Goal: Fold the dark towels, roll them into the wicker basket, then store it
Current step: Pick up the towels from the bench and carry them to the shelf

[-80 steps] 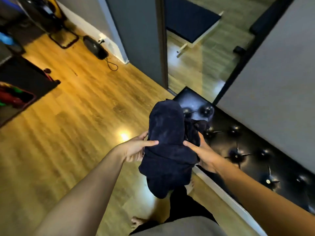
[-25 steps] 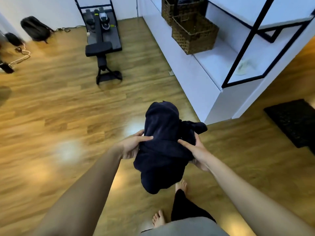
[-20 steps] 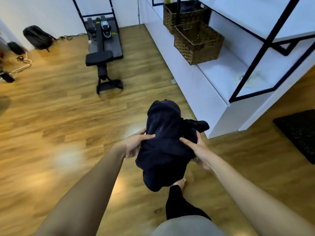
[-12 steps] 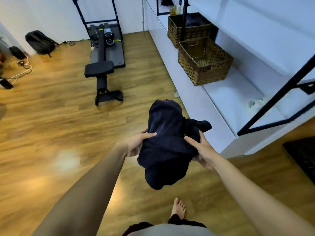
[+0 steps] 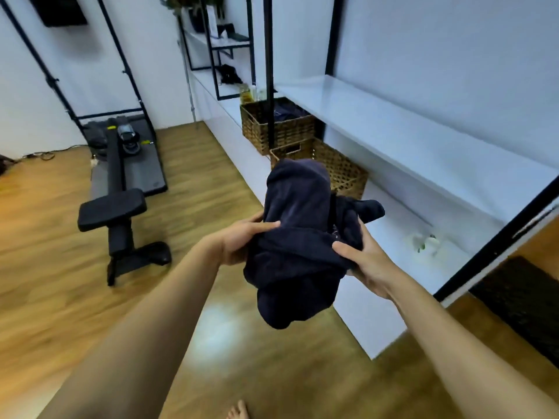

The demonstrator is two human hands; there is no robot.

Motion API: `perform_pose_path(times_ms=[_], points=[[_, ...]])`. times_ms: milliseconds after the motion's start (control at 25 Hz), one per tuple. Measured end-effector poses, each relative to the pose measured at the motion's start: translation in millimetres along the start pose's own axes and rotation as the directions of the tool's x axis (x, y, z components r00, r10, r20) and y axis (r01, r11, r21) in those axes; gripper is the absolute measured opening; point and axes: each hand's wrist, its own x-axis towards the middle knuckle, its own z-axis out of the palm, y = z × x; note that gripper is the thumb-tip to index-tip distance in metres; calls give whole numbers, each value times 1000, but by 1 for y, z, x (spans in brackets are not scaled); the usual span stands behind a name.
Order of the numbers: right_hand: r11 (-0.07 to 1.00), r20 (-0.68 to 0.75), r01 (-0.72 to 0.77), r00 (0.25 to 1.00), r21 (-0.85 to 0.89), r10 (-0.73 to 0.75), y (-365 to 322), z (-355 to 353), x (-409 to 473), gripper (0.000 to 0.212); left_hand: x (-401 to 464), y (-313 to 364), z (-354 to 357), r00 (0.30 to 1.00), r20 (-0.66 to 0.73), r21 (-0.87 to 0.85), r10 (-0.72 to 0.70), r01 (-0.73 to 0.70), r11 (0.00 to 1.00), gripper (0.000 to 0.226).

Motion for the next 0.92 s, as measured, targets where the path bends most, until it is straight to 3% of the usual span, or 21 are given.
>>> perform_pose_path(times_ms=[200,400,520,720,920], points=[[975,-243,222,944,-30,-223,-81,5,56,94,78,119,-13,977,182,146,111,-139,979,38],[957,-404,281,869,-72,-285,-123,-7,61,75,130,166,7,943,309,149,122,-174,973,42],[942,-489,321,809,-99,-327,-149,-29,64,79,158,200,33,919,371,144,134,-199,969,45],[935,-594,326,727,-143,-344,-180,-80,73,68,211,218,86,915,377,132,143,-206,970,59],[932,-693,312,631,-185,-349,-207,-152,102,86,286,247,148,902,416,140,114,-188,972,56]])
